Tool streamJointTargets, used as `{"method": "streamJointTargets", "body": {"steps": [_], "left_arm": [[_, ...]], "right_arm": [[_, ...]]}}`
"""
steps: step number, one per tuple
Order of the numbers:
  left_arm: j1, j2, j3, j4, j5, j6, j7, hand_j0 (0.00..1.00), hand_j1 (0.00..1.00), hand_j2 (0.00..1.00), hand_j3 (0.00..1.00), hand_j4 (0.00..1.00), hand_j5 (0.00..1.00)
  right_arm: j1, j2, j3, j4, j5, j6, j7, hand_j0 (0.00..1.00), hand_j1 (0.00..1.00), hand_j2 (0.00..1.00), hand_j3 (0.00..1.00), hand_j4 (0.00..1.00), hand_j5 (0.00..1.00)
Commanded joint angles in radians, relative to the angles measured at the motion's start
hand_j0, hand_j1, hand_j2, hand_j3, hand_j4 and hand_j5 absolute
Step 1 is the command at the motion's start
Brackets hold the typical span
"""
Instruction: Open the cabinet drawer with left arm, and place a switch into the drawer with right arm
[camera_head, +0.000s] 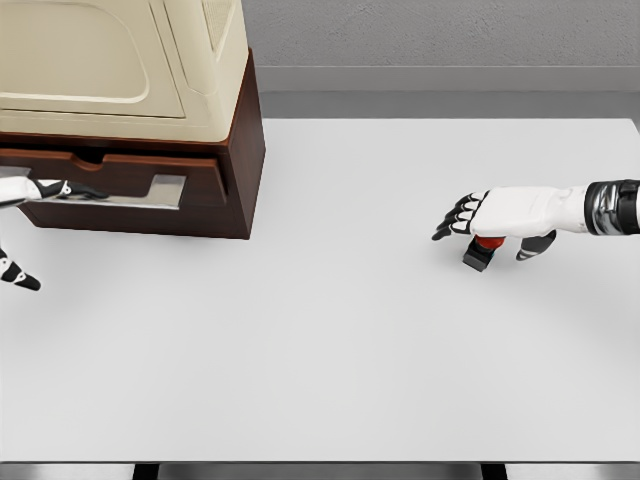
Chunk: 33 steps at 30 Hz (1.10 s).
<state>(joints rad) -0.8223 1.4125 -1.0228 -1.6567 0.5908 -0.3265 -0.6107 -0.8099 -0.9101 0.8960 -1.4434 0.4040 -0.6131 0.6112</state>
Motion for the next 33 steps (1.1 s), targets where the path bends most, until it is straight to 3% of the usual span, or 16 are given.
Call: {"method": "streamJointTargets", "body": {"steps": [1,20,33], "left_arm": [[0.0,0.008,0.0,-0.002,0.018,-0.012,0.0,1.0,1.0,1.0,1.0,1.0,1.0],[0.006,0.074,-0.026,-0.038,0.07,-0.091,0.0,1.0,1.0,1.0,1.0,1.0,1.0],[0.005,0.054,-0.025,0.017,0.067,-0.078,0.0,1.0,1.0,1.0,1.0,1.0,1.0]], "right_arm": [[0.0,-0.001,0.001,0.0,-0.004,0.002,0.0,1.0,1.0,1.0,1.0,1.0,1.0],[0.002,0.005,-0.003,0.008,-0.005,0.002,0.0,1.0,1.0,1.0,1.0,1.0,1.0],[0.002,0.004,0.001,0.008,-0.005,0.002,0.0,1.0,1.0,1.0,1.0,1.0,1.0]]}}
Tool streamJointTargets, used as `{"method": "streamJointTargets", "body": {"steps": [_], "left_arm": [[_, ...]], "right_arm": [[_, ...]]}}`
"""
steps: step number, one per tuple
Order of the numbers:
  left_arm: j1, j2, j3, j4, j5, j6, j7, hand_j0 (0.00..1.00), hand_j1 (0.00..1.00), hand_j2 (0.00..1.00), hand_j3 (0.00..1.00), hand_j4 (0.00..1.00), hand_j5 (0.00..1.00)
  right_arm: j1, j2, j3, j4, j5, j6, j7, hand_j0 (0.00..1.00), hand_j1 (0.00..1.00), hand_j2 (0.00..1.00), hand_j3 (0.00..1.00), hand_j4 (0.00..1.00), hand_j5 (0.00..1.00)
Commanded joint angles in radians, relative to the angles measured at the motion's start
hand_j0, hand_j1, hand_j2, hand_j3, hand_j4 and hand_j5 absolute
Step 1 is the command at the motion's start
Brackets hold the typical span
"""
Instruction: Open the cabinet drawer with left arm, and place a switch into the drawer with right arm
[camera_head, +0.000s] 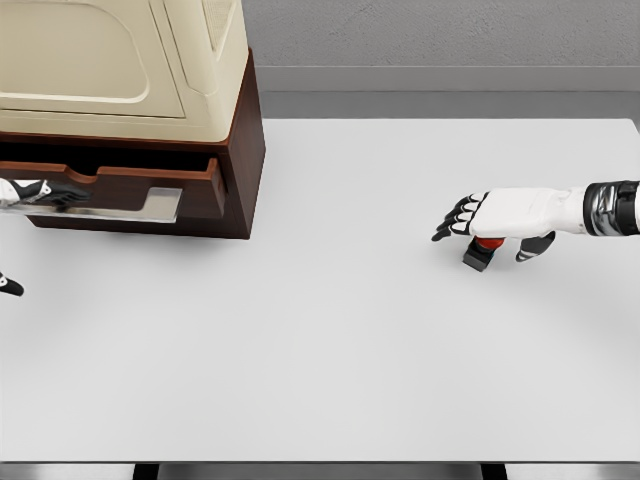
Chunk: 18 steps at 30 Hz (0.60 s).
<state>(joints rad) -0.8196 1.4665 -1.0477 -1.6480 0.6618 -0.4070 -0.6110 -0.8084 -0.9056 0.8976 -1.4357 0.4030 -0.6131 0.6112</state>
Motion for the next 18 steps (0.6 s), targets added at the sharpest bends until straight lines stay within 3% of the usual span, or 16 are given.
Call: {"method": "streamJointTargets", "body": {"steps": [1,18], "left_arm": [[0.0,0.0,0.0,0.01,-0.004,0.002,0.0,1.0,1.0,1.0,1.0,1.0,1.0],[0.017,-0.006,-0.011,0.025,-0.014,-0.007,0.0,1.0,1.0,1.0,1.0,1.0,1.0]], "right_arm": [[0.0,-0.001,0.0,0.0,-0.004,0.002,0.0,1.0,1.0,1.0,1.0,1.0,1.0],[0.0,0.001,0.001,0.0,-0.004,0.002,0.0,1.0,1.0,1.0,1.0,1.0,1.0]]}}
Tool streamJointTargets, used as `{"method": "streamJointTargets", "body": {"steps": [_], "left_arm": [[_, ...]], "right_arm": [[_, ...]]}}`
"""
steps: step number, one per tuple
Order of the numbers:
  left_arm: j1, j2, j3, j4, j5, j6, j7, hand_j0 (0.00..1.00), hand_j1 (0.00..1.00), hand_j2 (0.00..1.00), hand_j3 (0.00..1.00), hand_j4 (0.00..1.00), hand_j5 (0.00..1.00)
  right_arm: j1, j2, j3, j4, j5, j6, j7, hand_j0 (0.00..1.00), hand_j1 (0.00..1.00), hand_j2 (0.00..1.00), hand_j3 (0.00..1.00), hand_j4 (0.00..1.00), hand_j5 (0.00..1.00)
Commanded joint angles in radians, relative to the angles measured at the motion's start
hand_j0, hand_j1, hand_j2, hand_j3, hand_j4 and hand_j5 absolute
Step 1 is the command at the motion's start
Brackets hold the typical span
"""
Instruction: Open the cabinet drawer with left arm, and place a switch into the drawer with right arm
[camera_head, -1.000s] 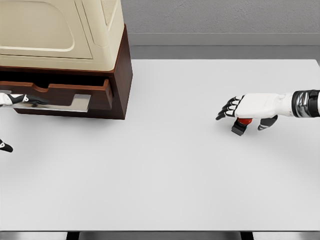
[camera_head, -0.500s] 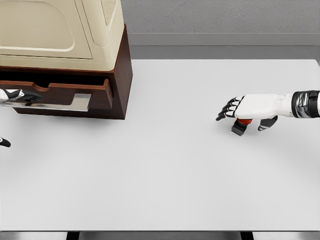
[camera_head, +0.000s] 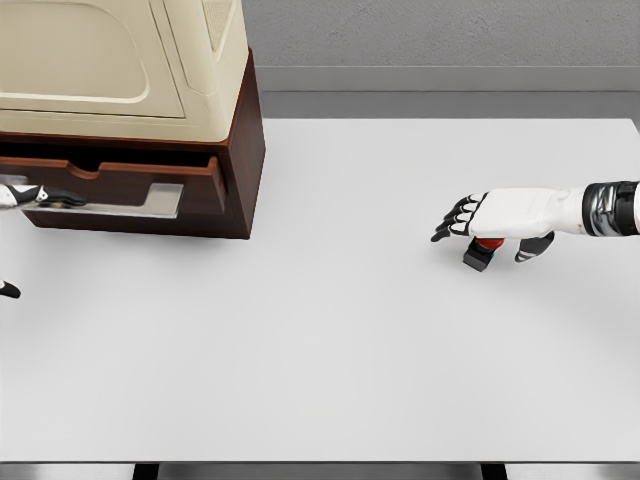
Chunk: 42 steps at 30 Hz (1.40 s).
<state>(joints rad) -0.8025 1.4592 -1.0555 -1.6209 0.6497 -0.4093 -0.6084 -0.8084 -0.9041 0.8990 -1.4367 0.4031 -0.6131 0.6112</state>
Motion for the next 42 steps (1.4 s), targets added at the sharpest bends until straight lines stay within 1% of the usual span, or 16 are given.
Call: {"method": "streamJointTargets", "body": {"steps": [1,4,9,15,21,23,28,30,34,36,38,39,42], "left_arm": [[0.0,0.001,-0.017,-0.007,-0.001,-0.008,-0.002,1.0,1.0,1.0,1.0,1.0,1.0],[0.0,0.006,-0.023,-0.013,0.002,-0.01,-0.002,1.0,1.0,1.0,1.0,1.0,1.0],[0.0,0.029,-0.029,-0.073,0.013,-0.01,-0.002,1.0,1.0,1.0,1.0,1.0,1.0],[0.0,0.063,-0.032,-0.1,0.057,-0.011,-0.002,1.0,1.0,1.0,1.0,1.0,1.0],[-0.003,0.076,-0.032,-0.108,0.097,-0.023,-0.002,1.0,1.0,1.0,1.0,1.0,1.0],[-0.014,0.09,-0.026,-0.109,0.139,-0.033,-0.002,1.0,1.0,1.0,1.0,1.0,1.0],[-0.034,0.055,-0.017,-0.099,0.131,-0.017,-0.002,1.0,1.0,1.0,1.0,1.0,1.0],[-0.038,0.024,-0.017,-0.073,0.13,-0.008,-0.002,1.0,1.0,1.0,1.0,1.0,1.0],[-0.037,0.012,-0.017,-0.056,0.116,-0.006,-0.002,1.0,1.0,1.0,1.0,1.0,1.0],[-0.037,0.006,-0.017,-0.03,0.116,-0.006,-0.002,1.0,1.0,1.0,1.0,1.0,1.0],[-0.037,-0.022,-0.017,0.003,0.114,-0.006,-0.002,1.0,1.0,1.0,1.0,1.0,1.0],[-0.037,-0.023,-0.017,0.004,0.113,-0.006,-0.002,1.0,1.0,1.0,1.0,1.0,1.0],[-0.032,-0.033,-0.018,0.004,0.077,-0.003,-0.002,1.0,1.0,1.0,1.0,1.0,1.0]], "right_arm": [[0.0,-0.001,0.0,0.001,-0.004,0.002,0.0,1.0,1.0,1.0,1.0,1.0,1.0],[0.0,-0.001,0.0,-0.001,-0.004,0.002,0.0,1.0,1.0,1.0,1.0,1.0,1.0],[0.0,-0.001,0.0,-0.001,-0.004,0.002,0.0,1.0,1.0,1.0,1.0,1.0,1.0],[0.0,-0.001,0.0,-0.001,-0.004,0.002,0.0,1.0,1.0,1.0,1.0,1.0,1.0],[0.002,-0.001,0.0,-0.001,-0.004,0.002,0.0,1.0,1.0,1.0,1.0,1.0,1.0],[0.002,-0.001,0.0,-0.001,-0.004,0.002,0.0,1.0,1.0,1.0,1.0,1.0,1.0],[0.002,-0.001,0.003,-0.001,-0.004,0.002,0.0,1.0,1.0,1.0,1.0,1.0,1.0],[0.002,-0.001,0.003,-0.001,-0.004,0.002,0.0,1.0,1.0,1.0,1.0,1.0,1.0],[0.002,-0.001,0.003,-0.001,-0.004,0.002,0.0,1.0,1.0,1.0,1.0,1.0,1.0],[0.002,-0.001,0.003,-0.001,-0.004,0.002,0.0,1.0,1.0,1.0,1.0,1.0,1.0],[0.002,-0.001,0.003,-0.001,-0.004,0.002,0.0,1.0,1.0,1.0,1.0,1.0,1.0],[0.003,-0.001,0.003,-0.001,-0.004,0.002,0.0,1.0,1.0,1.0,1.0,1.0,1.0],[0.0,-0.001,0.0,-0.001,-0.004,0.002,0.0,1.0,1.0,1.0,1.0,1.0,1.0]]}}
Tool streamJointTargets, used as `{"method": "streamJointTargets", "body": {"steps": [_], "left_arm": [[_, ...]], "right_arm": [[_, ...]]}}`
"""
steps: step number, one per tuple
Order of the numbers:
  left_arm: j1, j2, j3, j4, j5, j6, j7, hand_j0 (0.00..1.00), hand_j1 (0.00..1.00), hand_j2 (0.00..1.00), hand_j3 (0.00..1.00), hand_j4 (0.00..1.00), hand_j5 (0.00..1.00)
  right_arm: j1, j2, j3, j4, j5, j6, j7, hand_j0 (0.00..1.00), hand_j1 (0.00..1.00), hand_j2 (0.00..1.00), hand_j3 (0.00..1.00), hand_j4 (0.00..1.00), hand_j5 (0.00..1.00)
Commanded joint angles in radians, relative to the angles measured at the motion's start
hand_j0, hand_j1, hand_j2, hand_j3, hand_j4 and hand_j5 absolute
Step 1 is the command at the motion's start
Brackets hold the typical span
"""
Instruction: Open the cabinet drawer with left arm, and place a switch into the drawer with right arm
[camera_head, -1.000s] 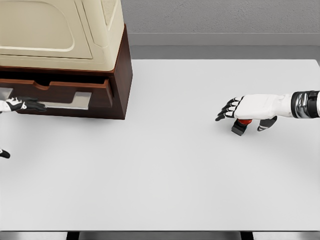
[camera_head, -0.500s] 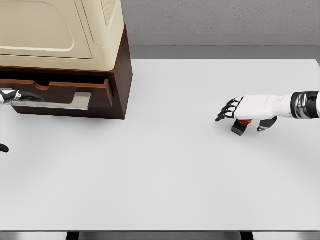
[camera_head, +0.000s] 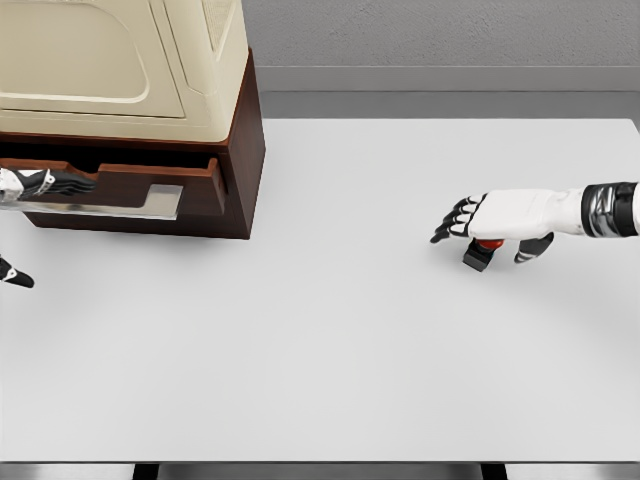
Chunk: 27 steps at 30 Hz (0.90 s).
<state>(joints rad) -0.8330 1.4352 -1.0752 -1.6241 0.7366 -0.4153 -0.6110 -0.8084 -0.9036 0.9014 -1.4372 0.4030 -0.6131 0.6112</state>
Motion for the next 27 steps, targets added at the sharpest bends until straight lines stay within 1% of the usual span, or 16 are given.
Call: {"method": "streamJointTargets", "body": {"steps": [1,9,14,17,19,23,27], "left_arm": [[0.0,-0.01,-0.002,0.007,-0.019,0.006,0.0,1.0,1.0,1.0,1.0,1.0,1.0],[0.006,-0.013,-0.006,0.013,-0.022,0.006,0.0,1.0,1.0,1.0,1.0,1.0,1.0],[0.011,-0.032,-0.008,0.026,-0.055,0.013,0.0,1.0,1.0,1.0,1.0,1.0,1.0],[0.012,-0.029,-0.035,0.021,-0.059,0.009,0.0,1.0,1.0,1.0,1.0,1.0,1.0],[0.011,-0.022,-0.04,0.017,-0.059,0.001,0.0,1.0,1.0,1.0,1.0,1.0,1.0],[0.017,0.007,-0.04,-0.033,-0.057,0.001,0.0,1.0,1.0,1.0,1.0,1.0,1.0],[0.018,0.03,-0.046,-0.036,-0.057,-0.003,0.0,1.0,1.0,1.0,1.0,1.0,1.0]], "right_arm": [[0.0,-0.001,-0.001,0.0,-0.004,0.002,0.0,1.0,1.0,1.0,1.0,1.0,1.0],[0.002,-0.001,0.001,0.0,-0.004,0.002,0.0,1.0,1.0,1.0,1.0,1.0,1.0],[0.005,-0.001,0.001,0.0,-0.004,0.002,0.0,1.0,1.0,1.0,1.0,1.0,1.0],[0.003,-0.001,0.001,0.0,-0.004,0.002,0.0,1.0,1.0,1.0,1.0,1.0,1.0],[0.003,-0.001,0.001,0.0,-0.004,0.002,0.0,1.0,1.0,1.0,1.0,1.0,1.0],[0.003,-0.001,0.001,0.0,-0.004,0.002,0.0,1.0,1.0,1.0,1.0,1.0,1.0],[0.005,-0.001,0.001,0.0,-0.004,0.002,0.0,1.0,1.0,1.0,1.0,1.0,1.0]]}}
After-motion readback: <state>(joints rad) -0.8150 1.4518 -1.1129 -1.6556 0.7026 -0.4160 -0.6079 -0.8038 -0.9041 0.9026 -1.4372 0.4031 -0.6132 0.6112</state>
